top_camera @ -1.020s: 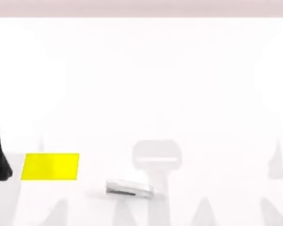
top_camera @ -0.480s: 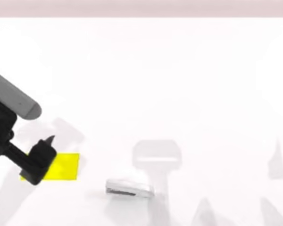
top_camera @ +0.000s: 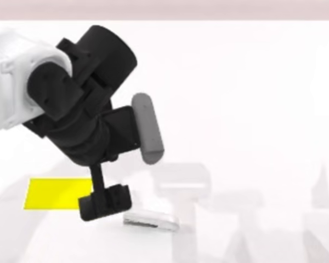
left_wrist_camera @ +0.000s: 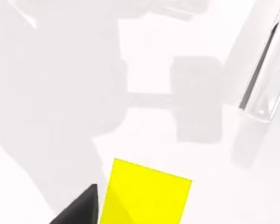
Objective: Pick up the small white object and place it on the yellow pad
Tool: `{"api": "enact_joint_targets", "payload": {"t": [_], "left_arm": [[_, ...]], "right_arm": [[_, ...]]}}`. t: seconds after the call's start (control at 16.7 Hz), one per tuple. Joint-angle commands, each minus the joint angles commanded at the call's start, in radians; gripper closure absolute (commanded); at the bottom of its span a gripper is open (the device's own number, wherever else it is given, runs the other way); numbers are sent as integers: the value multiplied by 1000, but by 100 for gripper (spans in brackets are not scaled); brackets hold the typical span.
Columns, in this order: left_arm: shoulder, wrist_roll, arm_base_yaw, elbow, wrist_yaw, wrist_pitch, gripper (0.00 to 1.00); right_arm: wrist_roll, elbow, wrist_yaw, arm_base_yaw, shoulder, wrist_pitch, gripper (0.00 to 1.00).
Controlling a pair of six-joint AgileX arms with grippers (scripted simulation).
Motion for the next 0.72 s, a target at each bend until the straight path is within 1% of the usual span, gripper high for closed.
{"api": "enact_joint_targets", "payload": {"t": [0.18,0.36,0.48,0.72], "left_arm": [[184,88,-83,146,-1,-115,0],[289,142,-133,238,-2,-183,0],[315,155,-145,260,-3,-199,0],[312,153,-141,257,-3,-196,0]], "right_arm": [[0,0,0,0,0,0,0],[0,0,0,0,0,0,0],[0,0,0,0,0,0,0],[0,0,0,0,0,0,0]]}}
